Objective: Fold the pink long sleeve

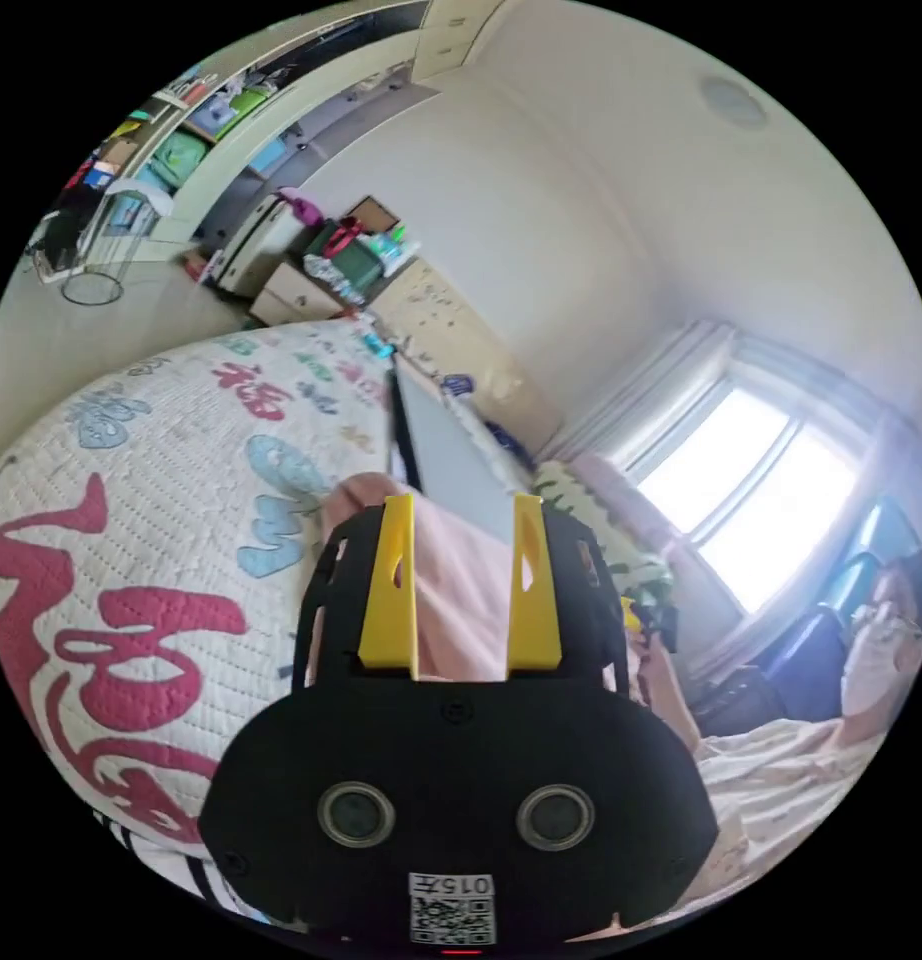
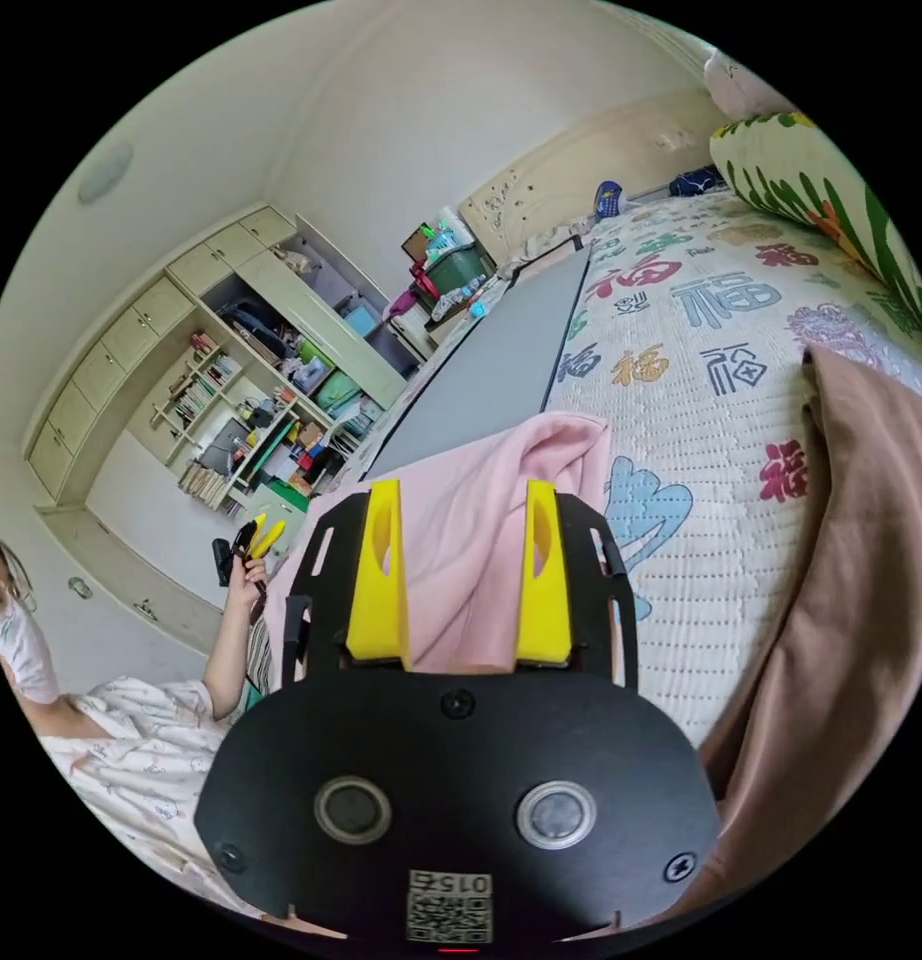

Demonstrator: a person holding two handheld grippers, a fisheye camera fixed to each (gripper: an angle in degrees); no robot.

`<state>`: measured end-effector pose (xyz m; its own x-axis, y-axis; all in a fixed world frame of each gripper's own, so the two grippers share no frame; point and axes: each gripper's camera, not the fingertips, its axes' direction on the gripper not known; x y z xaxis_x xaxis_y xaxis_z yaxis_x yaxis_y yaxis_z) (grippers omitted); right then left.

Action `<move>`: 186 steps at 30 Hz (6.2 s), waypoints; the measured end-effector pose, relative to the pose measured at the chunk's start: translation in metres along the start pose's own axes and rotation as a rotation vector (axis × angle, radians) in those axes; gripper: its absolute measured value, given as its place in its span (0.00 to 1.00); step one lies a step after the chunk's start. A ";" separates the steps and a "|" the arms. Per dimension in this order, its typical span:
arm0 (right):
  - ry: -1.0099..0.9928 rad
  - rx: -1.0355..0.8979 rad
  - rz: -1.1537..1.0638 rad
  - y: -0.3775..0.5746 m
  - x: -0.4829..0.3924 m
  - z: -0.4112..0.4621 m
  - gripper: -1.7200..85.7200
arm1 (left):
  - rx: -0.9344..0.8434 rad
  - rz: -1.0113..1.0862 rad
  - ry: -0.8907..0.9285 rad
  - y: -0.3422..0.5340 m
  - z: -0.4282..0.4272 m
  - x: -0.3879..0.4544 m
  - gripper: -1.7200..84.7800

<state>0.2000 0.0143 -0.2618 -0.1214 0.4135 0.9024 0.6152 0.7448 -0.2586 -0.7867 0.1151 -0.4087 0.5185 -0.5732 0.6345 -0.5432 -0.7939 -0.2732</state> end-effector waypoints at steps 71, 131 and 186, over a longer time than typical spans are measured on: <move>0.394 0.033 -0.644 0.512 -0.449 0.221 0.05 | -0.151 0.662 -0.268 0.173 -0.040 0.326 0.05; 0.046 -0.032 0.034 0.082 -0.252 -0.121 0.16 | -0.320 0.776 -0.291 -0.261 0.018 0.390 0.15; -0.217 -0.355 -0.745 0.390 -0.526 0.220 0.02 | -0.528 0.532 -0.249 -0.313 0.122 0.138 0.02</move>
<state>0.3324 0.2018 -0.9134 -0.7157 -0.0008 0.6984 0.5189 0.6686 0.5326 -0.4647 0.2604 -0.3239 0.1996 -0.9272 0.3168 -0.9691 -0.2346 -0.0759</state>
